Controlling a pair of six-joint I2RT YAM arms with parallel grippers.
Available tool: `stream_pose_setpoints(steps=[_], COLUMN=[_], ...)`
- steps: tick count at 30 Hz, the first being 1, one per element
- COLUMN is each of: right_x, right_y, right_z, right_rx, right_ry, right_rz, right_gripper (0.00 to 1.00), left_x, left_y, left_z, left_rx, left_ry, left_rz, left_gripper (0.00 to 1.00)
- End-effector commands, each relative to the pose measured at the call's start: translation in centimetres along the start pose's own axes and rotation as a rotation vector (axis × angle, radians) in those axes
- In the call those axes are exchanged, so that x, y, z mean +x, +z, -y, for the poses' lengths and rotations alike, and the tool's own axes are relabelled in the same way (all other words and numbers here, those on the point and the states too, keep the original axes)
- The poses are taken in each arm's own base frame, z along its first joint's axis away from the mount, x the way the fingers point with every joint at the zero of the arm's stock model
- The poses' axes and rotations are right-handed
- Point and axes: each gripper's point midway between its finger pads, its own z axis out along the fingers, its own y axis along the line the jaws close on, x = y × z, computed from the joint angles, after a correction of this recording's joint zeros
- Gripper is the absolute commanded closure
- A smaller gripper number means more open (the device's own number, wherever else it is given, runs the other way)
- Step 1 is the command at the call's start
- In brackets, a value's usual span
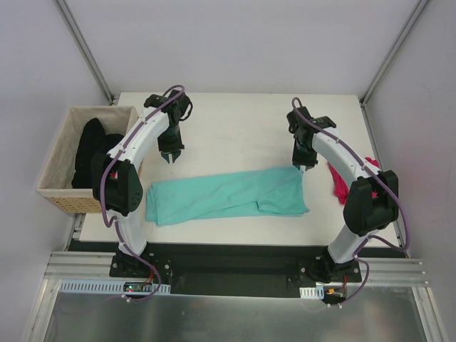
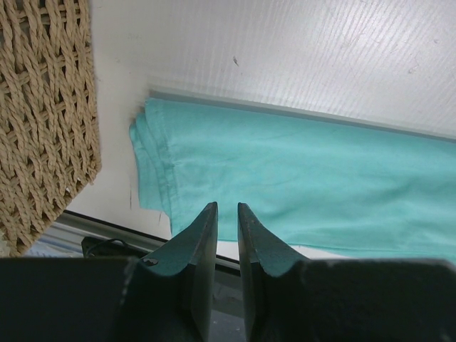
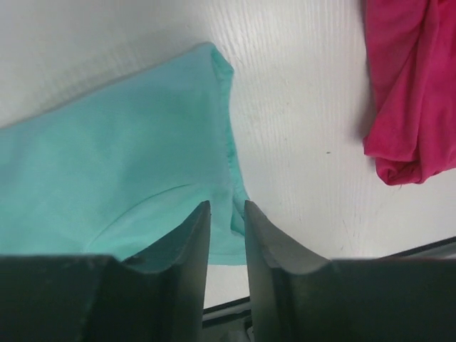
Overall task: Fold and stack the t-shirts
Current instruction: Rotate the tshirt 90 degrees
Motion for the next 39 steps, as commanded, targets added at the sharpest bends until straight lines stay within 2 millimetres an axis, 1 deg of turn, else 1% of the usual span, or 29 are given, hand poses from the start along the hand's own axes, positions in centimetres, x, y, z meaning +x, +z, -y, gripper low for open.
stream_pose_setpoints(steps=[1,2,3,4,5,6,7,10,14,19,24,26,27,29,30,31,33,34,37,38,39], right_x=[-1.6,-1.5,-1.5,-1.2,-0.9,-0.8,-0.3,0.3,2.2,3.2,4.6,4.6,4.4,3.3,2.6,1.0,-0.2,-1.6,-2.6,-3.3,-3.2], right_y=[-2.0,-1.6,-1.5,-0.9,-0.6,-0.4,0.3,1.2,3.1,4.3,5.8,6.4,6.3,5.6,5.1,3.8,2.4,1.2,-0.8,-1.9,-2.5], right_z=[-1.6,-2.0,-2.5,-3.3,-3.7,-4.1,-4.6,-5.2,-5.0,-4.6,-3.9,-4.1,-4.1,-4.4,-4.4,-4.5,-4.3,-4.5,-4.6,-4.6,-4.8], right_rx=[-0.028,-0.03,-0.034,-0.046,-0.054,-0.066,-0.082,-0.1,-0.09,-0.076,-0.047,-0.044,-0.041,-0.057,-0.058,-0.074,-0.064,-0.08,-0.08,-0.091,-0.085], right_ry=[-0.041,-0.048,-0.054,-0.064,-0.065,-0.065,-0.067,-0.054,-0.036,0.035,0.075,0.064,0.061,0.047,0.041,0.043,0.017,0.023,-0.005,-0.008,-0.026], right_rz=[0.048,0.037,0.031,0.01,-0.002,-0.008,-0.029,-0.049,-0.111,-0.147,-0.199,-0.205,-0.203,-0.178,-0.152,-0.106,-0.066,-0.027,0.028,0.066,0.083], right_gripper=[0.79,0.82,0.87,0.96,0.99,0.99,0.99,0.99,0.99,0.99,0.99,0.99,0.97,0.94,0.89,0.87,0.86,0.86,0.86,0.86,0.85], left_x=[-0.2,-0.1,0.0,0.1,0.1,0.1,0.3,0.3,0.0,-0.5,-0.5,-0.5,-0.5,-0.6,-0.7,-0.8,-1.0,-1.2,-1.8,-2.0,-2.4], left_y=[-1.0,-1.1,-1.1,-1.1,-1.2,-1.4,-1.4,-1.9,-3.1,-4.0,-4.4,-4.6,-4.7,-4.7,-4.9,-5.0,-5.2,-5.3,-6.0,-6.2,-6.6], left_z=[-0.4,-0.5,-0.6,-0.8,-0.9,-1.2,-1.4,-1.9,-2.2,-2.4,-2.5,-2.6,-2.6,-2.7,-2.7,-2.6,-2.4,-2.3,-2.1,-2.0,-1.9], left_rx=[-0.014,-0.017,-0.02,-0.026,-0.031,-0.037,-0.042,-0.05,-0.043,-0.032,-0.026,-0.026,-0.024,-0.025,-0.024,-0.022,-0.012,-0.007,0.013,0.023,0.031], left_ry=[0.023,0.023,0.022,0.021,0.02,0.016,0.015,0.001,-0.021,-0.033,-0.033,-0.033,-0.034,-0.032,-0.031,-0.034,-0.04,-0.043,-0.053,-0.055,-0.06], left_rz=[0.015,0.015,0.017,0.017,0.02,0.025,0.025,0.047,0.089,0.127,0.135,0.141,0.144,0.148,0.152,0.156,0.164,0.168,0.199,0.209,0.225], left_gripper=[0.83,0.83,0.83,0.83,0.83,0.83,0.83,0.82,0.82,0.82,0.82,0.82,0.82,0.82,0.82,0.82,0.82,0.82,0.82,0.82,0.82])
